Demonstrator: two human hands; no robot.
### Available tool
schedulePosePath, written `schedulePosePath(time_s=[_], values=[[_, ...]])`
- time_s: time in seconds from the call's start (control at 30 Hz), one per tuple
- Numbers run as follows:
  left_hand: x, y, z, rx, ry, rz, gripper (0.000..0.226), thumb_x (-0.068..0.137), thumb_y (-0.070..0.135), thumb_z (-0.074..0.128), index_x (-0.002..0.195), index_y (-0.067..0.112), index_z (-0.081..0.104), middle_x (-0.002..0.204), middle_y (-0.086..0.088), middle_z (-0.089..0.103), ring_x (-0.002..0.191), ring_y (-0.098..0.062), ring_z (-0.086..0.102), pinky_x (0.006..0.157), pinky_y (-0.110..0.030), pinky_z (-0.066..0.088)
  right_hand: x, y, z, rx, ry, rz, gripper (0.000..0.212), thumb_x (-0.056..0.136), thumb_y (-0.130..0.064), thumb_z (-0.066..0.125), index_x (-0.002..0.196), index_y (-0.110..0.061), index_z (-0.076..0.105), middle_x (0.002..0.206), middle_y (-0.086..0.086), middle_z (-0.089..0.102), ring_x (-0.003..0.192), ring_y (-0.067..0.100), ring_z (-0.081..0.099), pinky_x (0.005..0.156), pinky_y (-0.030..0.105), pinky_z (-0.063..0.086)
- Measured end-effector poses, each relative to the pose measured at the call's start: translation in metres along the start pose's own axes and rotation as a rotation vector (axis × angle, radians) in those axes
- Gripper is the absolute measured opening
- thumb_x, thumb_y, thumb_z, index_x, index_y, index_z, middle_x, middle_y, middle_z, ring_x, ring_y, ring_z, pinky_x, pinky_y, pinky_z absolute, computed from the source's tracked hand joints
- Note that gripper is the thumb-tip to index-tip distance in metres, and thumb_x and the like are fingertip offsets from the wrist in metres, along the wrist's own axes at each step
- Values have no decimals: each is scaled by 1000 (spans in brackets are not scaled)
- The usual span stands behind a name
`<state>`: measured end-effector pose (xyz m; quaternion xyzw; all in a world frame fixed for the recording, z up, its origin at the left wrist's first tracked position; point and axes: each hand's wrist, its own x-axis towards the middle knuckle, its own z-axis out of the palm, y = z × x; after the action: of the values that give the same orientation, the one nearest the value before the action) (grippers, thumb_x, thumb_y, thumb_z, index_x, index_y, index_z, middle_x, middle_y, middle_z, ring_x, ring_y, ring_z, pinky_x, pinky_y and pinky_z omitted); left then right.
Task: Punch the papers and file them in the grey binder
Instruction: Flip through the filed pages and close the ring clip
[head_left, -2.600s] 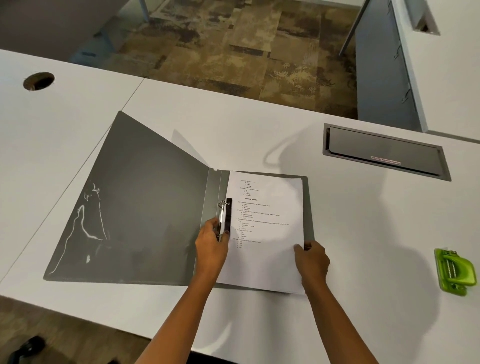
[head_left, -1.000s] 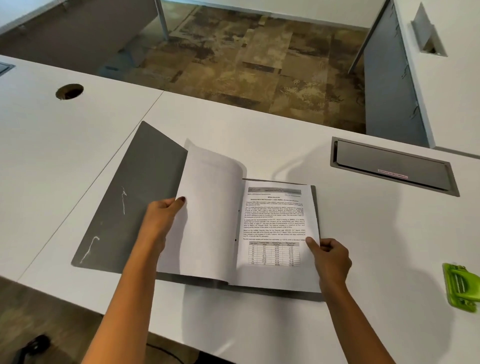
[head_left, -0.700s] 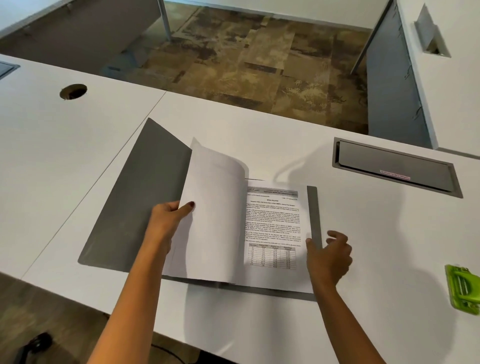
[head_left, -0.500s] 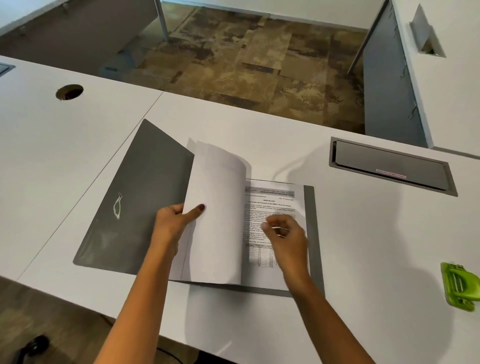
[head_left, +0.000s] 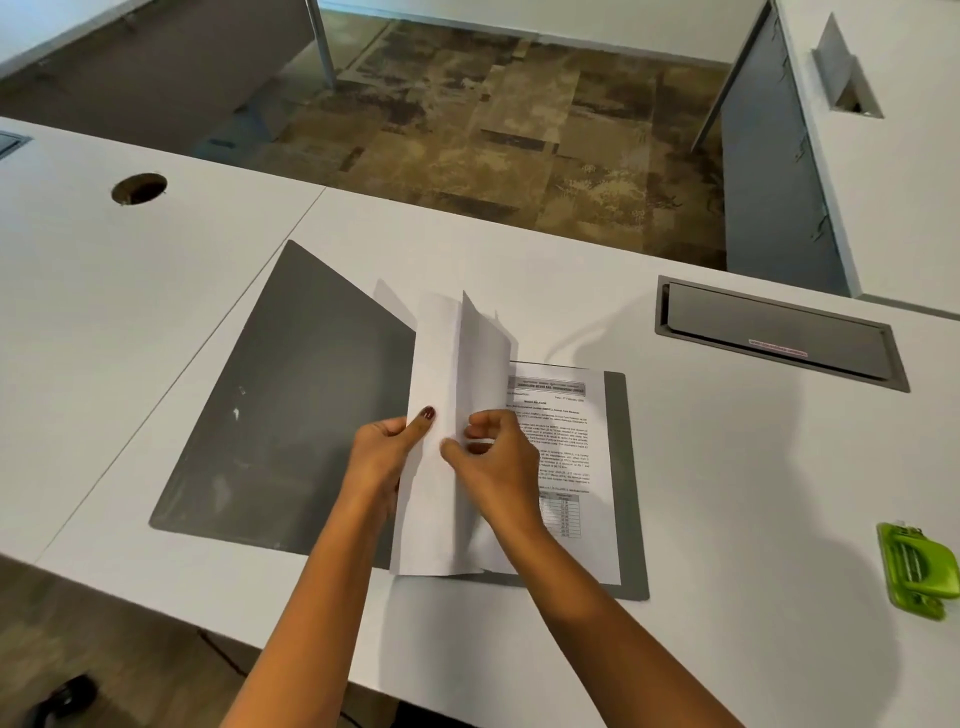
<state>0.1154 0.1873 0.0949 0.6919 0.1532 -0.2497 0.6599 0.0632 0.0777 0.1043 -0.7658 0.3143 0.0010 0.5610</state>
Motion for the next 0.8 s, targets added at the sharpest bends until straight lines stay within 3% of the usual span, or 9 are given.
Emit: schedulePosePath(time_s=[0.07, 0.13, 0.27, 0.33, 0.4, 0.5, 0.67, 0.8], values=[[-1, 0, 2, 15, 37, -9, 38, 82, 36, 69, 85, -2, 64, 83, -17, 65, 78, -31, 60, 86, -50, 52, 0, 0, -9, -4, 42, -11, 20, 84, -22, 67, 103, -17, 63, 99, -2, 66, 78, 5, 57, 55, 1, 33], [1, -2, 2, 21, 67, 8, 31, 86, 30, 66, 84, -1, 64, 82, -13, 68, 77, -29, 63, 79, -42, 55, 0, 2, -17, 1, 87, -39, 17, 86, -22, 66, 101, -13, 69, 91, -4, 67, 68, 0, 54, 54, 0, 32], [2, -3, 3, 68, 80, 71, 22, 88, 26, 64, 80, 7, 66, 78, -4, 69, 64, -18, 66, 55, -24, 54, -2, 0, -21, 69, 82, 35, 18, 76, -26, 77, 86, -13, 71, 74, -8, 64, 64, 2, 57, 59, 11, 41], [2, -4, 6, 94, 80, 103, 30, 87, 32, 63, 81, 3, 66, 76, -6, 69, 64, -21, 67, 55, -24, 52, -1, 0, -19, 75, 65, 75, 21, 70, -29, 81, 75, -13, 68, 71, -5, 64, 63, 8, 58, 58, 16, 43], [2, -4, 8, 138, 99, 123, 50, 84, 46, 62, 68, -1, 59, 61, -8, 59, 55, -22, 57, 54, -24, 45, 0, 2, -16, 47, 49, 76, 28, 68, -32, 82, 64, -17, 59, 66, -5, 61, 59, 9, 56, 55, 18, 40], [1, -2, 11, 239, 169, 156, 53, 78, 58, 63, 56, 11, 51, 51, -4, 46, 50, -17, 44, 53, -26, 40, -1, 2, -14, 9, -10, 57, 34, 71, -37, 79, 59, -20, 52, 60, -5, 56, 55, 8, 52, 55, 17, 37], [1, -1, 4, 371, 261, 263, 45, 89, 28, 62, 53, 11, 40, 45, 2, 29, 44, -13, 25, 47, -22, 27, -2, 8, -19, 65, -13, 27, 40, 77, -39, 73, 55, -18, 48, 53, -6, 49, 51, 6, 45, 56, 18, 36], [6, -1, -9, 364, 252, 257, 44, 89, 27, 62, 55, 11, 39, 44, 5, 25, 48, -15, 23, 53, -28, 28, 4, 27, -47, 94, 140, 64, 34, 79, -34, 73, 63, -12, 53, 62, -1, 57, 57, 10, 49, 55, 21, 38]])
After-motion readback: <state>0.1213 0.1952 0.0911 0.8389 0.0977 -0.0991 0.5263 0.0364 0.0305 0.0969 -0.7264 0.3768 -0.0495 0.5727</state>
